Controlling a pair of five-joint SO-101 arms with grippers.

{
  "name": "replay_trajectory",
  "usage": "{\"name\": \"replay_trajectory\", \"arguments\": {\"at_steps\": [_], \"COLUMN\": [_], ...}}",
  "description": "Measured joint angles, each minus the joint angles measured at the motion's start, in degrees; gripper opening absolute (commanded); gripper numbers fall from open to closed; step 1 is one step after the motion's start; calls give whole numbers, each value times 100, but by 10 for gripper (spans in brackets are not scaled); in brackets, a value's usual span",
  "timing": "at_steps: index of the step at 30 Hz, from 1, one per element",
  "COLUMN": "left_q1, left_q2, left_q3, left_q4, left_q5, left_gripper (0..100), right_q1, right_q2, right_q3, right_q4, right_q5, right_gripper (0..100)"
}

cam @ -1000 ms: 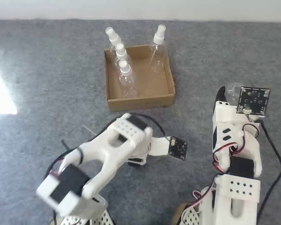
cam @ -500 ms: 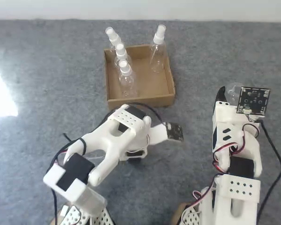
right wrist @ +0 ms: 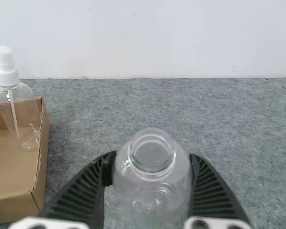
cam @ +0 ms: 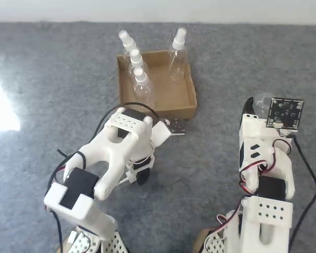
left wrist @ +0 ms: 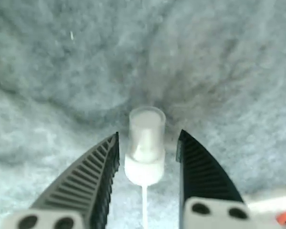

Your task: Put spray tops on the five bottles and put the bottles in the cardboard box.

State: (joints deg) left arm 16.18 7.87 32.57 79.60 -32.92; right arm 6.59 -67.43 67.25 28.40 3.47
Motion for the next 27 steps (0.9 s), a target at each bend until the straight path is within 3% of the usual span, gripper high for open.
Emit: {"name": "replay_trajectory", "arguments": {"at_steps": [20, 27], "left_q1": [158, 448], "left_q2": [18, 18], "left_q3": [176, 176], "left_q4": [-475, -607], "left_q5": [0, 756], "left_gripper": [94, 91], "right_q1": [0, 0], "right_q2": [0, 0], "right_q3": [0, 0], "right_q4": [0, 0], "right_q5": [0, 0], "right_gripper": [107, 107]}}
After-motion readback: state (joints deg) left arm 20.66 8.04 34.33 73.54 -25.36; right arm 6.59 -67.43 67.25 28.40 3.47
